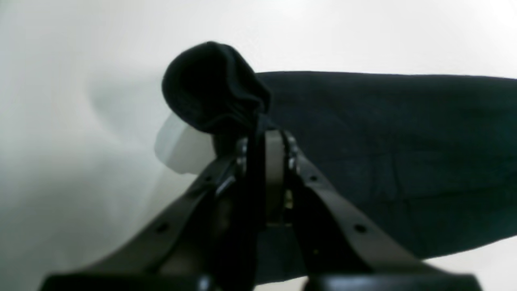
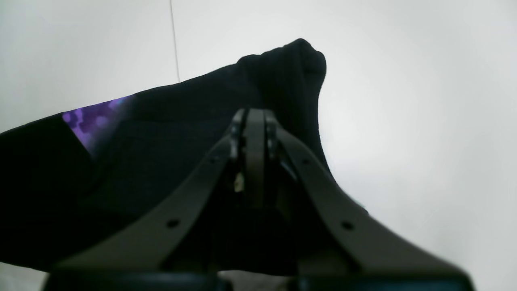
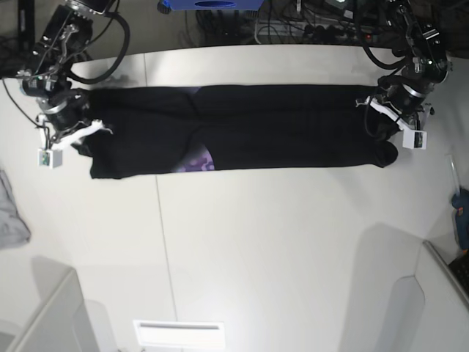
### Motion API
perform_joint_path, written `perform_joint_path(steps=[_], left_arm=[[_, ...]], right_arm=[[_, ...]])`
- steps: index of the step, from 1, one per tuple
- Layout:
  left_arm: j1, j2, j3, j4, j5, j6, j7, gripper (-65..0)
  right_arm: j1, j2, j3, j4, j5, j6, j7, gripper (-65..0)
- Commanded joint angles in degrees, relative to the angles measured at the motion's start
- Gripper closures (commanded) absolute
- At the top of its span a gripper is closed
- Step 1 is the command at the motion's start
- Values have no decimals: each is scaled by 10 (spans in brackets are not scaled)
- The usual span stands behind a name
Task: Fold the T-shirt properly
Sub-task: 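Drag the strip end held by the left gripper toward the shirt's middle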
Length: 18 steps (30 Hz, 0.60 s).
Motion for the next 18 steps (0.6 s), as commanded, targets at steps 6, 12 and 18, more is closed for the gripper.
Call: perform_joint_path(steps=[6,12,18], left_arm=[[0,4,52,29,-9,0,-12,0],[-5,4,112,32,-10,42,-13,0],[-7,4,179,32,-11,73,-16,0]], right_arm=[[2,5,3,10,8,2,13,0],[2,5,3,10,8,2,13,0],[2,5,3,10,8,2,13,0]])
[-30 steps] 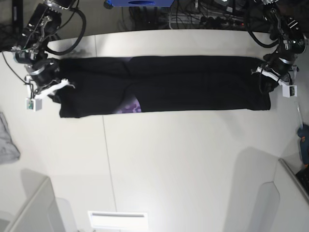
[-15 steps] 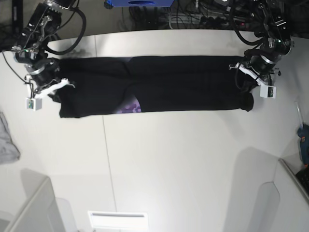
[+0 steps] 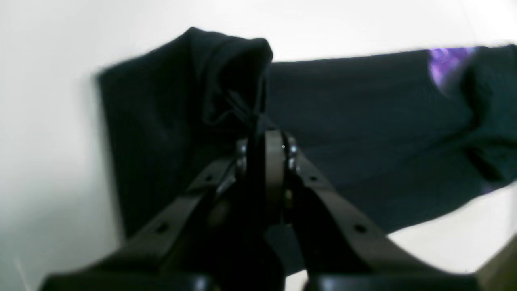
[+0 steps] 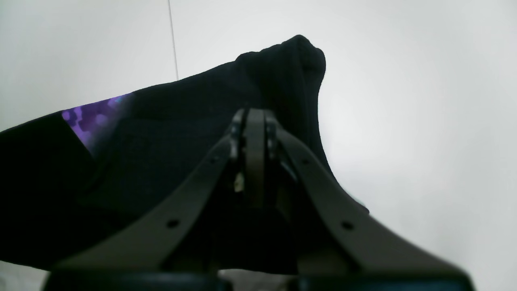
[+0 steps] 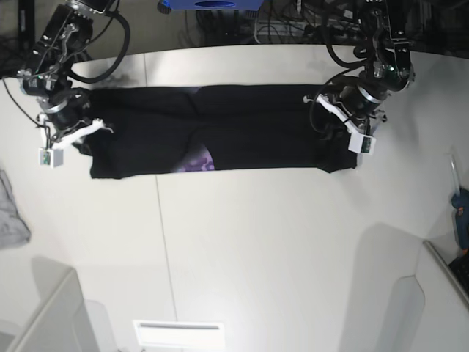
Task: Fold the T-shirt properly
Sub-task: 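Drag the strip end held by the left gripper toward the shirt's middle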
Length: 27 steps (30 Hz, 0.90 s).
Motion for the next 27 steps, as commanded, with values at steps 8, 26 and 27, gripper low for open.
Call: perform_joint_path(steps=[8,26,27], left_arm=[[-27,12,41,10,-6,18,-10,0],[-46,35,94,4,-4,18,-9,0],[-53,33,104,4,-4,18,-9,0]], right_arm=[[4,6,3,10,7,2,13,0],[6,7,3,10,7,2,13,0],[6,7,3,10,7,2,13,0]])
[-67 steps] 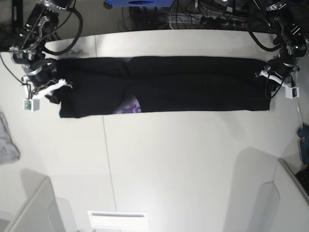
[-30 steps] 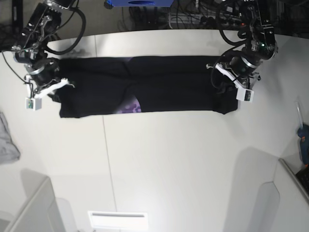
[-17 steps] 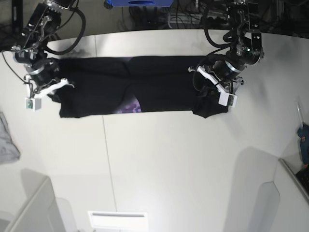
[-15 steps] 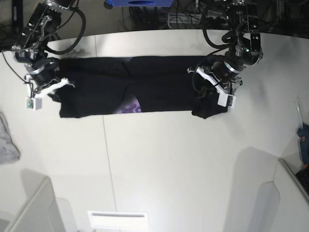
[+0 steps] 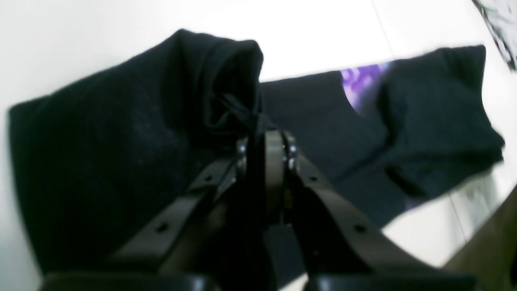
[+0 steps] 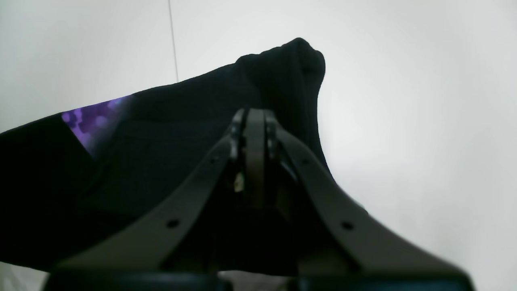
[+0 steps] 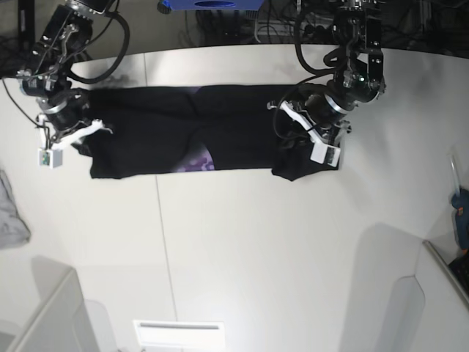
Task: Fold the T-shirt properly
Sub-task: 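Drag the strip end held by the left gripper toward the shirt's middle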
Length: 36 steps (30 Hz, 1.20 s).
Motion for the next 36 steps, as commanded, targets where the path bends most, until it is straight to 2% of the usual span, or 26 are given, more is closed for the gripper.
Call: perform_joint_path(steps=[1,4,7,11,17,31,36], left_arm=[[-11,0,9,8,-13,-3,-14,0],[-16,0,32,-3,-13,19,-14,0],[-29,0,58,-3,-13,23,-14,0],[-39,0,87,-16,-15,47,-14,0],[-60,2,131,-51,-16,48,-14,0],[-78,23,135,-57,-17,48,-14,0],[-95,23,169,-79,-17,48,-13,0]], right_arm=[[3,6,4,10,7,2,13,0],[3,6,4,10,7,2,13,0],[3,6,4,9,7,2,13,0],[3,6,4,9,7,1,13,0],[3,6,4,9,7,-1,13,0],[5,6,4,8,6,-2,13,0],[5,6,4,8,6,-2,13,0]])
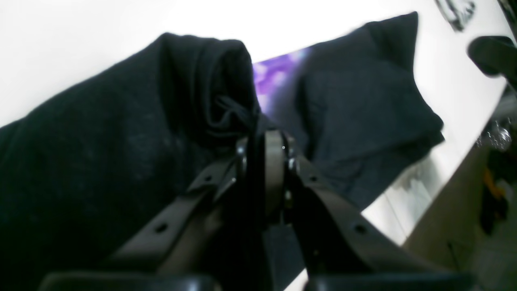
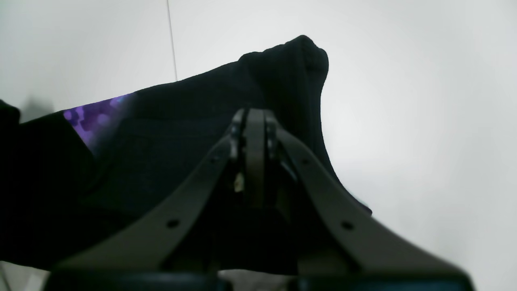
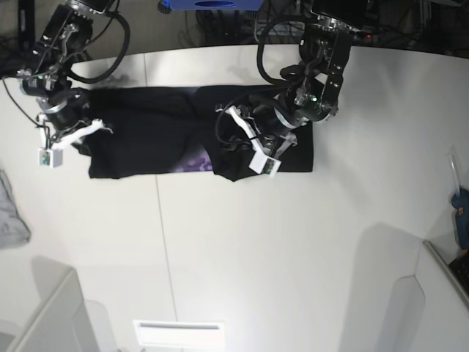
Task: Fold the T-shirt properly
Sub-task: 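Drag the strip end held by the left gripper toward the shirt's middle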
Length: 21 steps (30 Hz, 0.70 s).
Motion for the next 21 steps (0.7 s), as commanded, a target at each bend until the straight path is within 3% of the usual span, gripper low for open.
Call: perform_joint_path(steps=[1,21], left_arm=[[-9,2,3,0,-7,-3,-8,0],[-13,14,4,-14,-7,-3,-9,0]], right_arm=[[5,6,2,8,8,-1,13,0],[5,6,2,7,8,-1,13,0]])
